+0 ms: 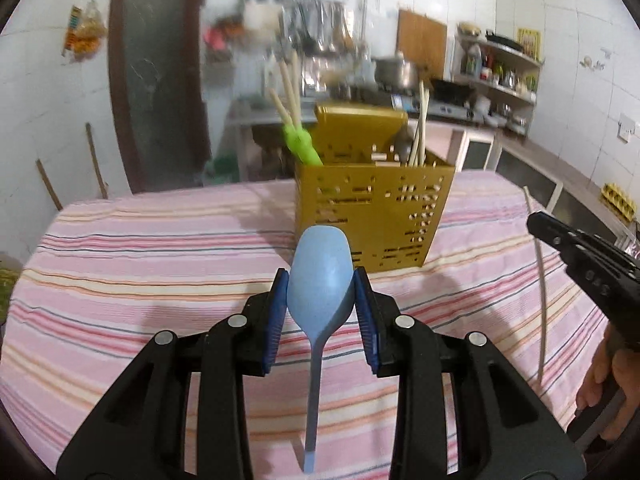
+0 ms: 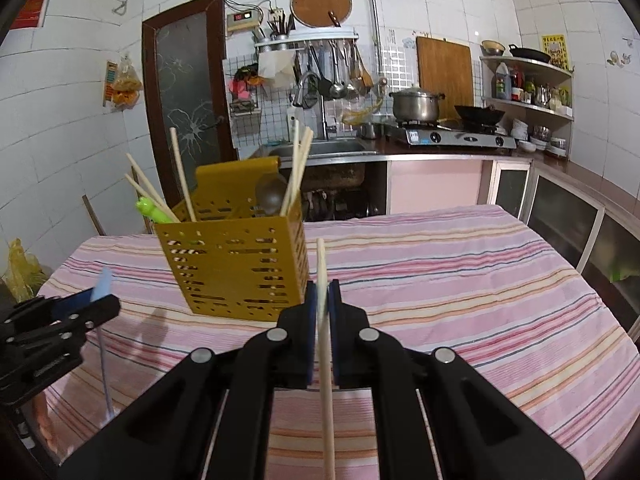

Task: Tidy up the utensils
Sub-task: 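Lift the chopstick and blue spoon and carry them above the yellow holder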

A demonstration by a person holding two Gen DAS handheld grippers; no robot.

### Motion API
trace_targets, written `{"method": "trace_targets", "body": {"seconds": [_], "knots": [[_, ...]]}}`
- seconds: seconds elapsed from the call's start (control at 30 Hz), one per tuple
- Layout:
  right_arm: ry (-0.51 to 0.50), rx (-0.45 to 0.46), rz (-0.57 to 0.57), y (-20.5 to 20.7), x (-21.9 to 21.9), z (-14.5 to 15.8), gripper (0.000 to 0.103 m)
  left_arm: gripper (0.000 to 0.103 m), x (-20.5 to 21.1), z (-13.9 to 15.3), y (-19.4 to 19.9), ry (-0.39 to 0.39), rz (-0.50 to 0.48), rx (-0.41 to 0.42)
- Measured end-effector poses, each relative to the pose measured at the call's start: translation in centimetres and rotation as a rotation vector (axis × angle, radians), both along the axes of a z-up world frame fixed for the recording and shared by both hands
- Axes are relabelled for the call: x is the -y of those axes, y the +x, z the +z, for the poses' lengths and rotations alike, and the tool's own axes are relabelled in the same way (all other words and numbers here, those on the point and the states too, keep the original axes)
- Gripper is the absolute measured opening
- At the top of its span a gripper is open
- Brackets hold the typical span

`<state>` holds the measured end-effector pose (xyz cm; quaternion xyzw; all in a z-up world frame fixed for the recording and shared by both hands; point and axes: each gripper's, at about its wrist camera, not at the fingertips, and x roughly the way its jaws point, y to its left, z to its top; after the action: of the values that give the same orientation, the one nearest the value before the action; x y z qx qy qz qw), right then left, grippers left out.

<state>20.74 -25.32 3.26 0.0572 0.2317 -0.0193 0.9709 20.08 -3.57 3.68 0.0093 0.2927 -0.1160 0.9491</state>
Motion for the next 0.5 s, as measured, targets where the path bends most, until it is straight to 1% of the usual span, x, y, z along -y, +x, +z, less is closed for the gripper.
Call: {"method": "trace_targets", "body": {"seconds": [0.1,0.27,0.5], "knots": [[0.002,0.018,0.004,-0.7,-0.2,0.5,0.006,0.032,-0.6,1.0,-1.4,-0.014,0.021,0.038],[0.000,0.046,0.003,-1.8,-0.4,0.9,0.006,0.032,-1.5,1.4,-3.3,-0.035,0.044,0.086],[0.000,0.085,-0.002,-2.8,-0.3,1.3,0.006,0.032,-1.5,2.0,-4.5,-0.036,0.054,0.132]]}}
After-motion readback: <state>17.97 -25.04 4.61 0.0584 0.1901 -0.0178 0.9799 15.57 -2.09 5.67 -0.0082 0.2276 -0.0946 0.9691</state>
